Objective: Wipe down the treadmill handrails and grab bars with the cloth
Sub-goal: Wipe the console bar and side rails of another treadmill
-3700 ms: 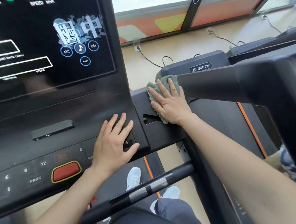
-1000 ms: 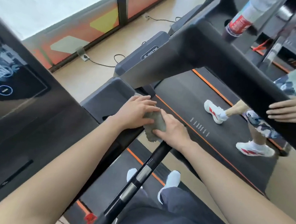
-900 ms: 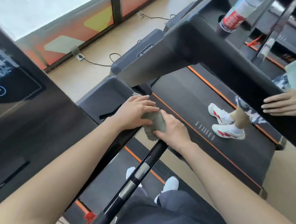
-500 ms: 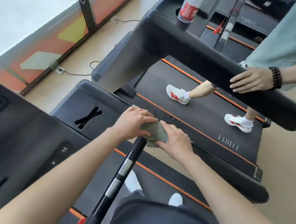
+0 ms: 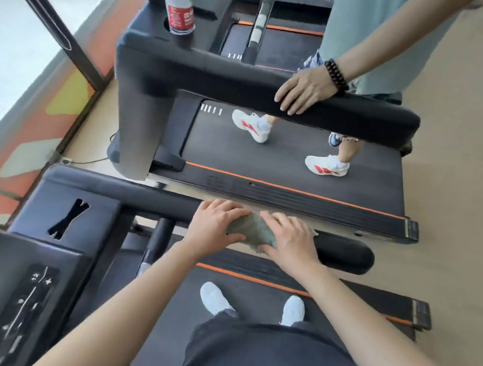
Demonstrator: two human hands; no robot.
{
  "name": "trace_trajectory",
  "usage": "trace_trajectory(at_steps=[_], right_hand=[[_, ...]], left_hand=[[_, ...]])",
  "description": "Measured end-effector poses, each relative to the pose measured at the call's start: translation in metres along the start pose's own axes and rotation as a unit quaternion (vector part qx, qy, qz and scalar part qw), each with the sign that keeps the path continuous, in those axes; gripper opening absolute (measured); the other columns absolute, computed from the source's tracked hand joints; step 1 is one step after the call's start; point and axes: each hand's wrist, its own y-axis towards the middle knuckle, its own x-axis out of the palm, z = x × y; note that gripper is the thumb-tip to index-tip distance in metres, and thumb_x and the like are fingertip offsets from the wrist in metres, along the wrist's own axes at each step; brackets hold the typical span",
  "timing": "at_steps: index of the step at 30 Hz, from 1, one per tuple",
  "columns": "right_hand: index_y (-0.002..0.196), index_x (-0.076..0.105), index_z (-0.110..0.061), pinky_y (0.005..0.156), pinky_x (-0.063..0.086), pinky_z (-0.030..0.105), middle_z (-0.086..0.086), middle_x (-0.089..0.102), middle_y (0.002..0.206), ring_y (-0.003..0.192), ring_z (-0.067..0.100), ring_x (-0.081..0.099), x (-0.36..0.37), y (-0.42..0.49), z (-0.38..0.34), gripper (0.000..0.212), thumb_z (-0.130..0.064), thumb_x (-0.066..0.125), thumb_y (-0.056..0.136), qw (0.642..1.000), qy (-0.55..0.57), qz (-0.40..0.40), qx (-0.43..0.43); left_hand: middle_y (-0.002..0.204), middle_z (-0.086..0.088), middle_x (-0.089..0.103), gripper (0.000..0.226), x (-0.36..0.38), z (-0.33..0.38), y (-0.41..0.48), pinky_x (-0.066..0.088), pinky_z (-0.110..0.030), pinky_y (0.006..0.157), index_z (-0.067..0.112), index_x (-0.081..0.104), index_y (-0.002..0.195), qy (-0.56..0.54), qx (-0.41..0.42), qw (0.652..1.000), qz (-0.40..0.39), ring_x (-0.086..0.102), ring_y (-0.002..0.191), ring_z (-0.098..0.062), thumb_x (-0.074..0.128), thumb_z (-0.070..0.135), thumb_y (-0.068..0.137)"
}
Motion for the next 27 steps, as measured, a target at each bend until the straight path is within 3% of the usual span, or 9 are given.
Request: trace_trajectory(at_steps=[4,11,15,18,22,24,27], right_hand=[[0.14,0.052,-0.029,0.09,0.049,0.043,-0.006,0.061,0.124,0.107,0.026,0.059,-0.004,-0.027,0.044,0.081,-0.052,0.083,0.069,0.999,0.007,0.035,0.007],[0.138,0.054,-0.025,0.095,0.044,0.043,-0.005,0.061,0.122,0.109,0.025,0.057,-0.004,-0.063,0.109,0.08,-0.048,0.085,0.068,0.996,0.034,0.079,0.008],[0.137,0.057,-0.019,0.097,0.046,0.044,-0.001,0.06,0.126,0.113,0.027,0.055,0.003,-0.08,0.141,0.082,-0.038,0.089,0.063,0.987,0.108,0.115,0.021],[0.144,0.051,-0.016,0.103,0.047,0.043,0.0,0.053,0.137,0.127,0.025,0.049,0.012,-0.095,0.164,0.082,-0.032,0.085,0.071,0.966,0.224,0.124,0.035],[0.153,0.04,-0.023,0.113,0.032,0.022,-0.008,0.041,0.155,0.144,0.007,0.034,0.018,-0.115,0.18,0.069,-0.039,0.067,0.092,0.924,0.349,0.118,0.101],[0.152,0.042,-0.025,0.115,0.029,0.018,-0.014,0.041,0.154,0.143,0.001,0.035,0.021,-0.122,0.186,0.055,-0.032,0.058,0.1,0.904,0.387,0.129,0.125],[0.148,0.048,-0.023,0.107,0.038,0.016,-0.021,0.045,0.147,0.132,0.0,0.047,0.036,-0.128,0.196,0.049,-0.018,0.058,0.101,0.871,0.446,0.139,0.152]], left_hand=[[0.12,0.016,0.066,0.062,0.018,0.046,0.012,0.045,-0.04,0.094,0.038,0.066,0.126,0.001,0.0,1.0,0.002,0.062,0.111,-0.018,0.074,0.058,0.069],[0.121,0.017,0.065,0.064,0.045,0.113,0.029,0.046,-0.04,0.094,0.036,0.066,0.128,0.009,0.011,1.0,0.006,0.06,0.112,-0.018,0.083,0.051,0.069],[0.124,0.019,0.063,0.062,0.058,0.144,0.039,0.046,-0.038,0.094,0.037,0.064,0.13,0.008,0.027,1.0,-0.009,0.059,0.112,-0.017,0.078,0.053,0.071],[0.125,0.02,0.063,0.057,0.067,0.166,0.046,0.046,-0.037,0.094,0.036,0.065,0.129,0.009,0.051,0.999,-0.001,0.059,0.112,-0.016,0.072,0.056,0.076],[0.12,0.018,0.065,0.044,0.078,0.194,0.056,0.049,-0.037,0.087,0.037,0.07,0.126,-0.003,0.077,0.997,0.014,0.059,0.106,-0.019,0.064,0.055,0.086],[0.118,0.017,0.065,0.042,0.082,0.205,0.063,0.051,-0.039,0.081,0.037,0.07,0.125,0.003,0.084,0.996,0.003,0.058,0.101,-0.021,0.062,0.055,0.087],[0.117,0.017,0.063,0.045,0.085,0.219,0.075,0.052,-0.038,0.08,0.037,0.068,0.126,0.014,0.096,0.995,-0.031,0.054,0.104,-0.02,0.064,0.055,0.085]])
